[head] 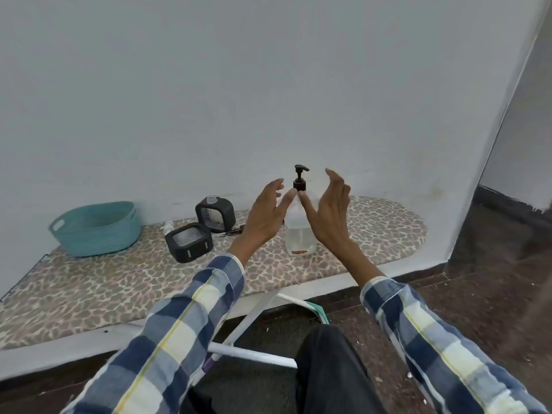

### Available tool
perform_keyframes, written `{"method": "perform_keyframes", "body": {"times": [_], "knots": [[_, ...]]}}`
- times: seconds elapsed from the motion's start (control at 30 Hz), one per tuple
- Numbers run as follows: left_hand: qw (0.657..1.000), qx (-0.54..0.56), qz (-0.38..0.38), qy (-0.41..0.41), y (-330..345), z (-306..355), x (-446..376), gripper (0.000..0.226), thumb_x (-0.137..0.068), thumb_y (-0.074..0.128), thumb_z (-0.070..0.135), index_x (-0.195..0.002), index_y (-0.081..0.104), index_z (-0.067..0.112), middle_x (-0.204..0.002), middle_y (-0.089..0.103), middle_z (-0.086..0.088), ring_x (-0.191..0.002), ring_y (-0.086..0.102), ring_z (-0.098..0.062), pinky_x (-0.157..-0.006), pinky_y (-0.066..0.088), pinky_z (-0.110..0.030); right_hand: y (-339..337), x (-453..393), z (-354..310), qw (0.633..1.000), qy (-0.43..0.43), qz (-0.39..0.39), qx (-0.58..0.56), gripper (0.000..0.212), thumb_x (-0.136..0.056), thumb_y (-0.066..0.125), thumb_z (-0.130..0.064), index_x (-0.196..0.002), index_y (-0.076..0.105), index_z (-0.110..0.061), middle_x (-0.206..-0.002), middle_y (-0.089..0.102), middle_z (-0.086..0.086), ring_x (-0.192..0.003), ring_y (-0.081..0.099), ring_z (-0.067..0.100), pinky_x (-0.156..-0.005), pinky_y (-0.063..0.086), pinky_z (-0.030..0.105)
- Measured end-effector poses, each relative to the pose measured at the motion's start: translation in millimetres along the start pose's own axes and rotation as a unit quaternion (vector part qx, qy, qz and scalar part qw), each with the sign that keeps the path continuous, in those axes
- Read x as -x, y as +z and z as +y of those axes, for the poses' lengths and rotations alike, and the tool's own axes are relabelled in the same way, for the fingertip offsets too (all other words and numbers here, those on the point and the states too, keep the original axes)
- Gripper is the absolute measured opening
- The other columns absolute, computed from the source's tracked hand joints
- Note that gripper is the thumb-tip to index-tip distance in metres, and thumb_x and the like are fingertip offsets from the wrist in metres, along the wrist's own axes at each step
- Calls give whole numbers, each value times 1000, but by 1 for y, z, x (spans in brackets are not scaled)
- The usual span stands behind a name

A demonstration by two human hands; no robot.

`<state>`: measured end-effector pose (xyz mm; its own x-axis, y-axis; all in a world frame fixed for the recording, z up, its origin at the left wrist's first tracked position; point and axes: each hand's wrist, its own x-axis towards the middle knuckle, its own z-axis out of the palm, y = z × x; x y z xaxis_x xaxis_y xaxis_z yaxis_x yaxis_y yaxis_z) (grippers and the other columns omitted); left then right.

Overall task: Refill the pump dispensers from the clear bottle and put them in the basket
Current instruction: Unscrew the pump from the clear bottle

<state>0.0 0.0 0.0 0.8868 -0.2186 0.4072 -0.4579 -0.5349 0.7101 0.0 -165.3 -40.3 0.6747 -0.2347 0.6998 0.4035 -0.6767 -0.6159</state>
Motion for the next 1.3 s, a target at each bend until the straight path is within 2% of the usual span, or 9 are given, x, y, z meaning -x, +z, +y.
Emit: {"method": "perform_keyframes", "body": {"times": [0.1,0.17,0.33,0.53,0.77,0.9,1.0,1.13,1.3], "knots": [[998,35,-37,-48,6,3,-7,79,-100,47,71,-158,48,19,-156,56,-3,-134,59,-21,-113,51,-49,1,2,14,982,107,-132,-84,78,-102,56,-67,-159,29,-21,-137,52,-1,-127,49,19,-104,40,37],[997,38,-34,-55,7,1,-6,78,-95,49,70,-154,53,18,-152,59,-2,-129,62,-21,-109,52,-44,6,2,16,967,136,-184,-113,71,-103,53,-65,-154,38,-19,-123,62,-3,-115,63,20,-91,49,35],[997,61,18,-46,-6,-13,-6,40,-110,58,41,-142,63,17,-136,67,-3,-116,64,-21,-100,53,-39,25,-2,-3,968,111,-176,-142,52,-105,55,-59,-140,52,-21,-119,66,-5,-102,63,1,-80,49,25],[997,14,52,-63,-53,-43,3,49,-102,60,54,-139,66,21,-134,68,4,-113,66,-15,-98,54,-41,63,6,-45,952,113,-205,-199,60,-95,55,-70,-130,52,-22,-109,67,-11,-99,64,0,-76,46,20],[992,32,114,-54,-98,-79,16,27,-108,62,36,-127,71,20,-124,74,3,-113,69,-12,-88,51,-29,116,20,-78,938,104,-234,-235,43,-102,67,-50,-130,57,-20,-112,68,-13,-97,64,-8,-75,44,7],[987,108,110,-39,-104,-85,16,22,-112,58,26,-132,67,21,-128,75,1,-114,69,-6,-92,52,-20,128,22,-82,935,98,-221,-258,51,-94,73,-53,-130,56,-20,-111,71,-10,-97,67,-7,-80,48,12],[987,131,86,-37,-97,-82,9,26,-115,51,27,-138,61,21,-127,76,2,-112,69,-2,-90,54,-15,135,29,-74,935,86,-253,-234,68,-92,80,-51,-145,49,-19,-126,66,-12,-110,65,1,-95,53,28],[985,129,106,-49,-85,-86,-4,17,-115,51,22,-125,63,17,-113,81,7,-120,71,-7,-101,53,-26,152,51,-57,940,105,-238,-220,78,-79,87,-64,-137,56,-23,-122,72,-8,-108,71,6,-96,61,43],[966,171,181,-75,-79,-87,-9,13,-113,55,15,-117,67,10,-98,81,8,-94,72,7,-76,51,-11,162,60,-56,950,95,-211,-211,76,-78,85,-66,-132,58,-20,-113,76,-7,-98,74,2,-84,64,31]]}}
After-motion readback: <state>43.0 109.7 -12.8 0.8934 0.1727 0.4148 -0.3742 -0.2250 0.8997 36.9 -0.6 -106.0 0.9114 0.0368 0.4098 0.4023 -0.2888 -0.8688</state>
